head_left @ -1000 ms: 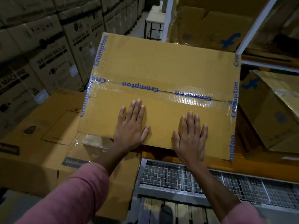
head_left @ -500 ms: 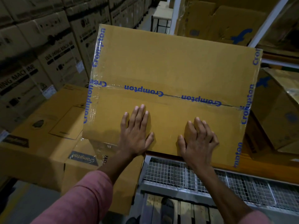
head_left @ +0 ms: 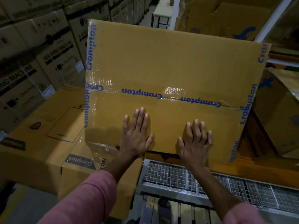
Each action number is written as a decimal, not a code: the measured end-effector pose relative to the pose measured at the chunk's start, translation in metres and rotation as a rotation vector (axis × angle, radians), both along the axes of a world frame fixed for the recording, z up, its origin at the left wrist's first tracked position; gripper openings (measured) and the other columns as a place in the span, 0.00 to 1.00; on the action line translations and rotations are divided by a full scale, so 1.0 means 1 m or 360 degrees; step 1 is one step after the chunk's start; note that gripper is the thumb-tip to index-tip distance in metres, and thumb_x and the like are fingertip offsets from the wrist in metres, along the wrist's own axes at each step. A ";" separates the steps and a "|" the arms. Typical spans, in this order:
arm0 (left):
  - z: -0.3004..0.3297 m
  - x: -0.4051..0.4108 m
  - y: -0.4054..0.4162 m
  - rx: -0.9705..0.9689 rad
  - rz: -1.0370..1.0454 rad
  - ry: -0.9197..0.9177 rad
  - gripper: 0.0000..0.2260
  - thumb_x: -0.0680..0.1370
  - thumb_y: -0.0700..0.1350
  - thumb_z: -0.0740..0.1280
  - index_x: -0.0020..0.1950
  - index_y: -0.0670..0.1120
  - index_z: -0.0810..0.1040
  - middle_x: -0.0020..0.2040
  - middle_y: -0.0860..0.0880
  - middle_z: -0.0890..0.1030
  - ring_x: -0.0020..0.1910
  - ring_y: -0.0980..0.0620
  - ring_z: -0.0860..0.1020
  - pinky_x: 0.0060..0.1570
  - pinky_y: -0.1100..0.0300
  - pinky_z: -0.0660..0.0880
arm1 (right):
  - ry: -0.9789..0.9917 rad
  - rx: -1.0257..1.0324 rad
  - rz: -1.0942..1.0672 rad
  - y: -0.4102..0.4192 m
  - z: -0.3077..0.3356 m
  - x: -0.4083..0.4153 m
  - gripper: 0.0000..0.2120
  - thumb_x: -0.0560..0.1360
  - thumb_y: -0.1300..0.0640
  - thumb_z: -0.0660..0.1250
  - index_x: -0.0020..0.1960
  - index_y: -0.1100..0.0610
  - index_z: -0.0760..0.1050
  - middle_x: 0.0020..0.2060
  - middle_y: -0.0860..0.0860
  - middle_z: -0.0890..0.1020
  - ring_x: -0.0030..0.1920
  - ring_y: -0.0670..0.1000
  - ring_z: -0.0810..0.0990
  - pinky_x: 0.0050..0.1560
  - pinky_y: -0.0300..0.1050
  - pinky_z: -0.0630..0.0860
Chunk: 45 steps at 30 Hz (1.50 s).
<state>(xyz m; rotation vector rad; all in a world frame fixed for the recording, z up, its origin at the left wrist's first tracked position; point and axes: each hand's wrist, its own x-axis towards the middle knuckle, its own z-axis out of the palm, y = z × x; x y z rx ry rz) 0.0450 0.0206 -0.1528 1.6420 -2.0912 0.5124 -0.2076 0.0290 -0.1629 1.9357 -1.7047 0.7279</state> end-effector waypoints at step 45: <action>0.104 -0.011 -0.060 -0.0315 0.0096 0.0094 0.33 0.79 0.59 0.64 0.81 0.48 0.60 0.79 0.43 0.56 0.74 0.37 0.60 0.68 0.37 0.62 | -0.0172 0.0187 0.0148 -0.041 0.102 0.008 0.26 0.76 0.49 0.72 0.71 0.54 0.71 0.64 0.57 0.66 0.63 0.64 0.67 0.55 0.69 0.71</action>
